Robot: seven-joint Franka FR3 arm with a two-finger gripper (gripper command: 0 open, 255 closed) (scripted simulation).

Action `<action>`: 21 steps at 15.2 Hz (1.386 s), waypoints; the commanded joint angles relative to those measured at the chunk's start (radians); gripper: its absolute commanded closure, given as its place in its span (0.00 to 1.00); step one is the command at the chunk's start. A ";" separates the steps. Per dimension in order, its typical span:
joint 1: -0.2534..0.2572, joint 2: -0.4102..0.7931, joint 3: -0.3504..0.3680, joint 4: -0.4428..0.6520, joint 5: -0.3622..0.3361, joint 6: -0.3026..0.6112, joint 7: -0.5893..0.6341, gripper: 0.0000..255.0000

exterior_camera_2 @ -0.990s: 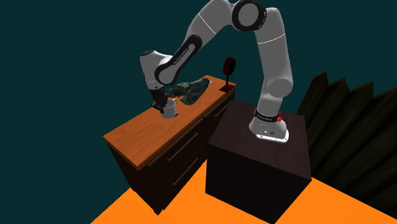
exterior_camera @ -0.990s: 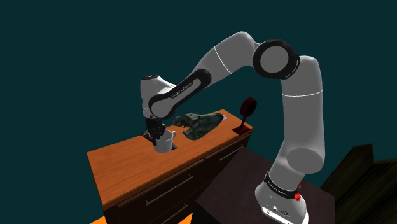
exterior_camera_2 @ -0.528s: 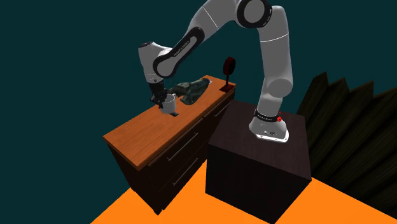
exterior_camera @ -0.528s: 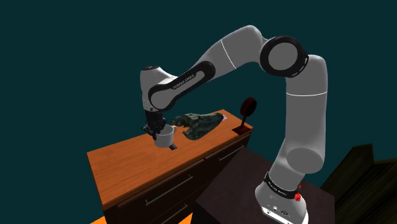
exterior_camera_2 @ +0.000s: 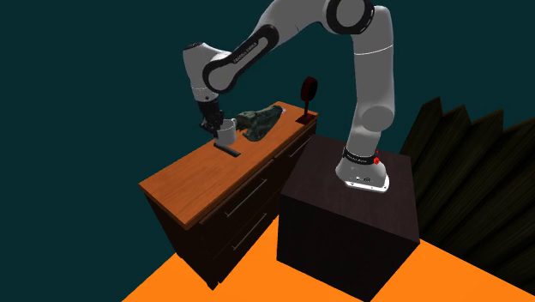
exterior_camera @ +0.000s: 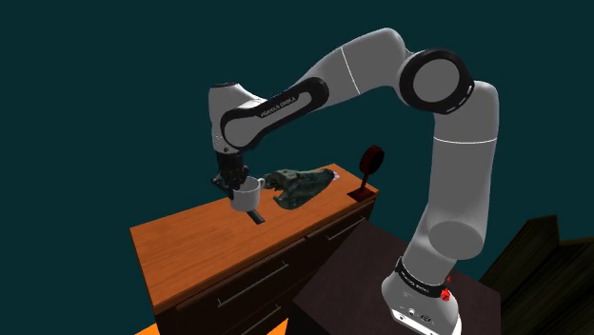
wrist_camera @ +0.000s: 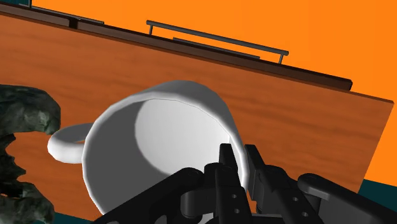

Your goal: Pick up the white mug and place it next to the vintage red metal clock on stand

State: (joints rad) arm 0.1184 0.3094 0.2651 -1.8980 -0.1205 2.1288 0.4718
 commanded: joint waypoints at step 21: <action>-0.008 -0.104 0.011 0.165 0.040 -0.265 -0.032 1.00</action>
State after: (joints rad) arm 0.1112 0.2091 0.2763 -1.7420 -0.0820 1.8771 0.4413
